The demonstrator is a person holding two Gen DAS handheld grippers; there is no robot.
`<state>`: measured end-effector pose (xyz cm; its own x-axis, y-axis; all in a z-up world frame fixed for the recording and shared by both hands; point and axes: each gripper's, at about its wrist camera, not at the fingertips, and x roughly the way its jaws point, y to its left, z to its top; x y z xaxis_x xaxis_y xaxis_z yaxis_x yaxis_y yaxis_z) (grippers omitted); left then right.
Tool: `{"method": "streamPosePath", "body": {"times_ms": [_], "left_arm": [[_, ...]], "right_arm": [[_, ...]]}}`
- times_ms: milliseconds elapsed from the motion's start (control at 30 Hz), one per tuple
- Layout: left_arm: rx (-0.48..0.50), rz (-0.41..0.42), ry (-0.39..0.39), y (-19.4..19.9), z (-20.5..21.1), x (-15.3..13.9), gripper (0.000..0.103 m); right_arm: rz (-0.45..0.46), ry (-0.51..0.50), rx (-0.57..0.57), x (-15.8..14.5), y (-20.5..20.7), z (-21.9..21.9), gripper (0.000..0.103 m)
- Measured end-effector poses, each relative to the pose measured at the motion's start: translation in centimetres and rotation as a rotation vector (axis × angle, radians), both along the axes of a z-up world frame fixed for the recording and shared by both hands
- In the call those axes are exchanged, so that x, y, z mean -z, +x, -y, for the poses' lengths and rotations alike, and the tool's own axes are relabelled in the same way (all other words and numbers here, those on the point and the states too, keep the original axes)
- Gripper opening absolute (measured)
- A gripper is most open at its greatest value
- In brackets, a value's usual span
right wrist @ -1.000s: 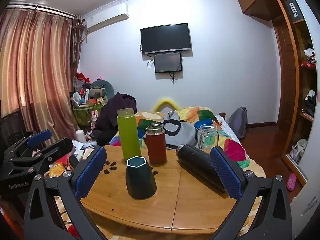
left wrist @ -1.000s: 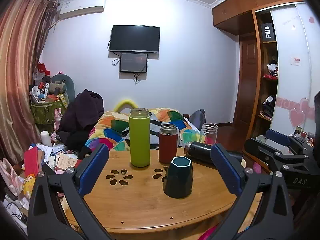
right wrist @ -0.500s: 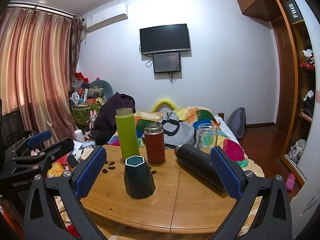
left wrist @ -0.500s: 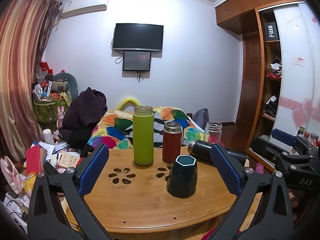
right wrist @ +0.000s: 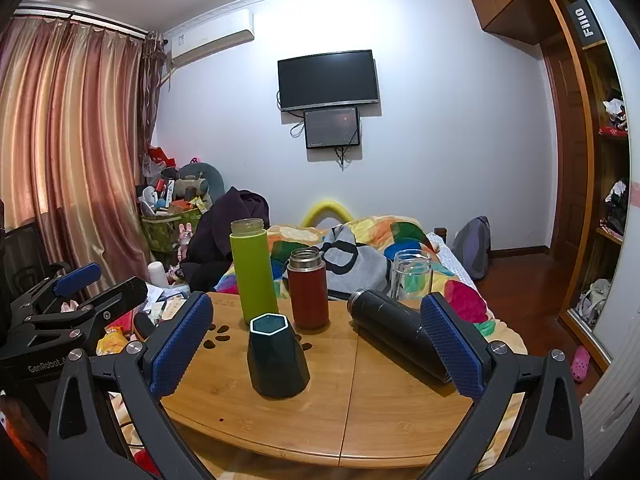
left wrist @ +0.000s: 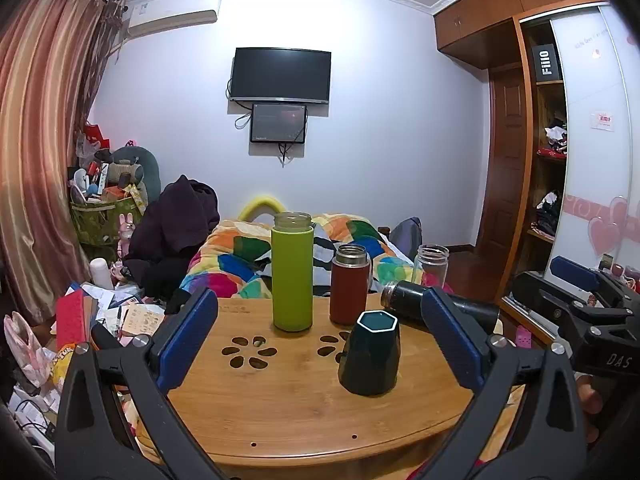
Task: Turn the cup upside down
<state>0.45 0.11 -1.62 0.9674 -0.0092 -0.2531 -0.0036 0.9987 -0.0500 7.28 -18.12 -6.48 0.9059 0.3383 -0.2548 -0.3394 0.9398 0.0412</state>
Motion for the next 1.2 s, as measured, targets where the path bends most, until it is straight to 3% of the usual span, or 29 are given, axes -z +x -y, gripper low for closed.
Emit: {"method": "streamPosePath", "body": {"times_ms": [1200], "left_arm": [[0.012, 0.013, 0.008, -0.31, 0.3, 0.01, 0.103]], "right_arm": [[-0.003, 0.006, 0.006, -0.35, -0.01, 0.01, 0.103]]}}
